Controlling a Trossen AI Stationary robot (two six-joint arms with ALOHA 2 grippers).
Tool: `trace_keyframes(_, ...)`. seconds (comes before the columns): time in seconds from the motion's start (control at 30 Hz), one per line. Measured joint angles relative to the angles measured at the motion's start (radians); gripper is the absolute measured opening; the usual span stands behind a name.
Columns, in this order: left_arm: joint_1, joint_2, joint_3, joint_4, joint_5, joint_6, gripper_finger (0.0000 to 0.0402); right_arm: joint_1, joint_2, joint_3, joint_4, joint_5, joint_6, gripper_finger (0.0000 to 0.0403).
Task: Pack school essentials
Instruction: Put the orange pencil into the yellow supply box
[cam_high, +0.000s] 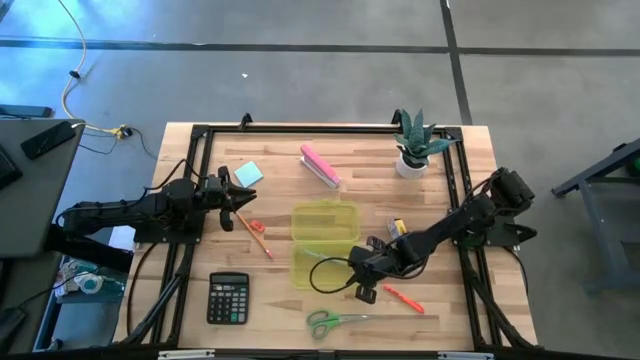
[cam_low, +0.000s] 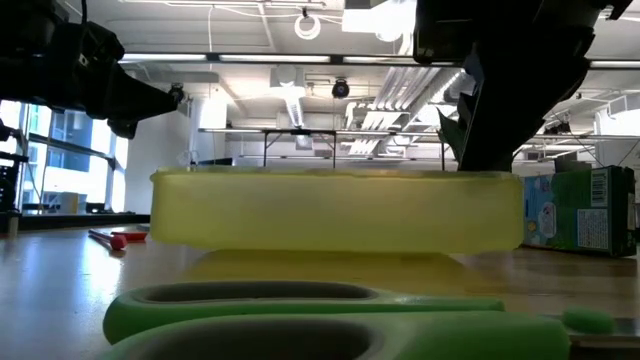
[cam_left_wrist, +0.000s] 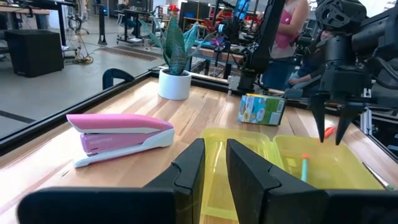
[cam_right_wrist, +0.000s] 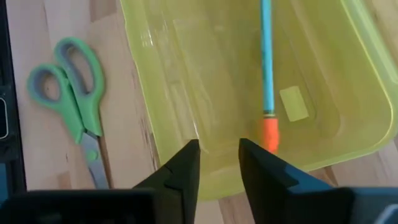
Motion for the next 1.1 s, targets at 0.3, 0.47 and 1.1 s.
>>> trace_keyframes(0.3, 0.0, 0.0, 0.0, 0.0, 0.0, 0.0, 0.0058, -0.017, 0.0, 0.0, 0.018, 0.011, -0.065, 0.0113)
trace_keyframes(0.47, 0.0, 0.0, 0.0, 0.0, 0.005, 0.037, 0.0058, -0.053, -0.005, 0.006, 0.069, 0.024, -0.163, 0.0113)
trace_keyframes(1.1, -0.07, 0.1, 0.216, 0.044, 0.091, 0.142, 0.0135, -0.044, -0.01, 0.37, -0.337, 0.496, -0.371, 0.0112)
